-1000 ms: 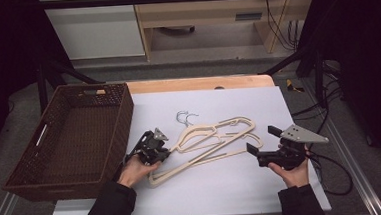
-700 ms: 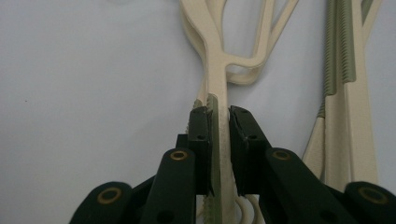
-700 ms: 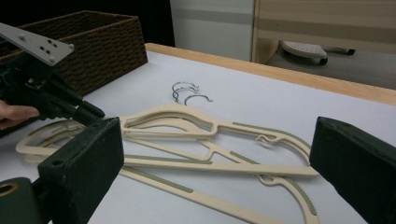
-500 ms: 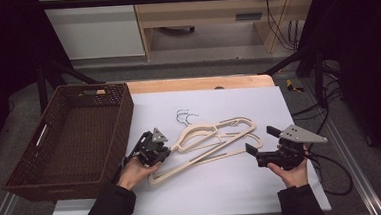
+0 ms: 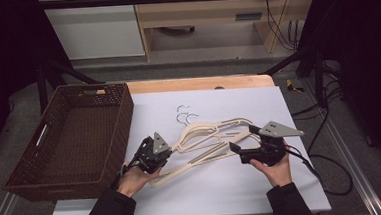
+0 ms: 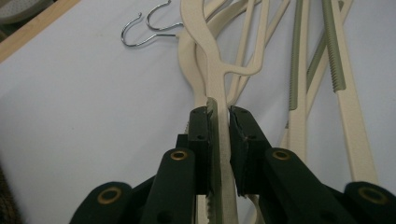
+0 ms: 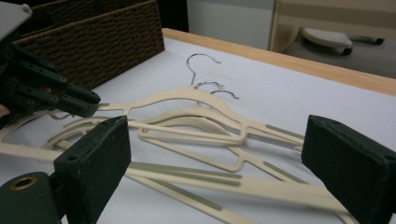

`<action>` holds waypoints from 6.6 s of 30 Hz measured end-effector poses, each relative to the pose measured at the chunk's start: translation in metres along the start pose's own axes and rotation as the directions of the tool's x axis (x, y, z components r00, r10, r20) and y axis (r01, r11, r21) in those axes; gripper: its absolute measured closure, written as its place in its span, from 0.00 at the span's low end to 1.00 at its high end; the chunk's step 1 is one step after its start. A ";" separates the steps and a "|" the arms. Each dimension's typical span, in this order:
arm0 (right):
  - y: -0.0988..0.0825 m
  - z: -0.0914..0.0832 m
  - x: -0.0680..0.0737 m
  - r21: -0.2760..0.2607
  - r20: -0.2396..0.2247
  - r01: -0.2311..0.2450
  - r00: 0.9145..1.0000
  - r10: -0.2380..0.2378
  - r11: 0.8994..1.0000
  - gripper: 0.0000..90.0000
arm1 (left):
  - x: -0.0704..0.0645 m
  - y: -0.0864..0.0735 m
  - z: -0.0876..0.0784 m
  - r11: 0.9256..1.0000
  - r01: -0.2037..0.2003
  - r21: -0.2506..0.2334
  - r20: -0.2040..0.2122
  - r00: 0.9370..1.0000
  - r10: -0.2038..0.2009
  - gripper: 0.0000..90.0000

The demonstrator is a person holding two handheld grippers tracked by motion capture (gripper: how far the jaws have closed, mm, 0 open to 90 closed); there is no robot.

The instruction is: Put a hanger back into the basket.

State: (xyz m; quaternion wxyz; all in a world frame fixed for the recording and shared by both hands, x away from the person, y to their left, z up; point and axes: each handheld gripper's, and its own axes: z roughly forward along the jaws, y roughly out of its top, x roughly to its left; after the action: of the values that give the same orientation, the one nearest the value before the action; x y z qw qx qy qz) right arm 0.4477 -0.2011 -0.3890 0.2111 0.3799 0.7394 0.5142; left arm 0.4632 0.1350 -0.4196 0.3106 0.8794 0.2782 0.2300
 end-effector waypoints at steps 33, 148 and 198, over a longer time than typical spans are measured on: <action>0.041 0.142 0.024 0.132 -0.027 -0.030 0.999 0.034 0.991 0.35 | -0.011 -0.004 -0.013 0.999 -0.010 -0.040 -0.023 1.000 0.009 0.88; -0.003 -0.030 0.002 -0.054 -0.056 0.003 0.998 -0.006 0.999 0.13 | 0.004 0.015 -0.066 0.923 0.296 -0.247 0.304 0.928 -0.216 0.96; -0.006 -0.041 -0.018 -0.053 0.043 -0.041 0.998 0.043 0.998 0.06 | 0.187 -0.035 -0.178 0.889 0.283 -0.359 0.058 0.958 -0.282 0.96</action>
State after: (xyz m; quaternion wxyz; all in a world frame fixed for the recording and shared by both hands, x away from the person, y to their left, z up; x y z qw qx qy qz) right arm 0.4286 -0.2410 -0.3800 0.2264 0.4008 0.7127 0.5293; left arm 0.4867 0.3506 -0.2751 0.4987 0.7572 0.3549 0.2280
